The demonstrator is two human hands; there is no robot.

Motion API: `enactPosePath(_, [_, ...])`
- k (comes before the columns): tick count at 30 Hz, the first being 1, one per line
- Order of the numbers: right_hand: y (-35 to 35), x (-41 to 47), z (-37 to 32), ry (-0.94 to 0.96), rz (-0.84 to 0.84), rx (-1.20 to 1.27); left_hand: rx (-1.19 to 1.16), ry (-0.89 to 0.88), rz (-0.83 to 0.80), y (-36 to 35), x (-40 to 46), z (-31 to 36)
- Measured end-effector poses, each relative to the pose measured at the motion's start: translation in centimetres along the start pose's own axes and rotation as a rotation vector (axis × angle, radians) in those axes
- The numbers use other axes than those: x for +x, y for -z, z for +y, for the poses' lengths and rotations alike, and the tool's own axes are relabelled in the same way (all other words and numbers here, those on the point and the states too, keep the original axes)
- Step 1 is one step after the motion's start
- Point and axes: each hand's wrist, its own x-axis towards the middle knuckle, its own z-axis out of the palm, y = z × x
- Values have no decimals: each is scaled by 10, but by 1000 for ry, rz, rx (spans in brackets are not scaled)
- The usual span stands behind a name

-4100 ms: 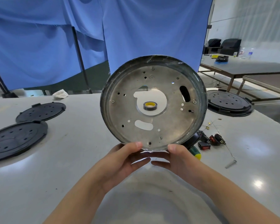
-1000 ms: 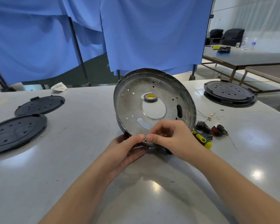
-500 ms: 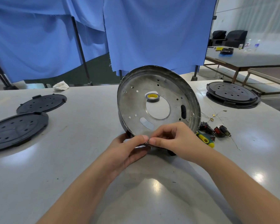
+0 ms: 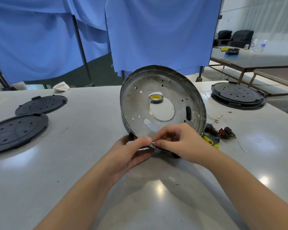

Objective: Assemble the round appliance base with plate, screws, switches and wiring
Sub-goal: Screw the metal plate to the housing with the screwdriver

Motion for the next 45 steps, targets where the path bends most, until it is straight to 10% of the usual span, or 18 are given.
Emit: enactPosePath(45, [-8,6,-2,-94,123,-57,165,-10,80,-2,-2,0])
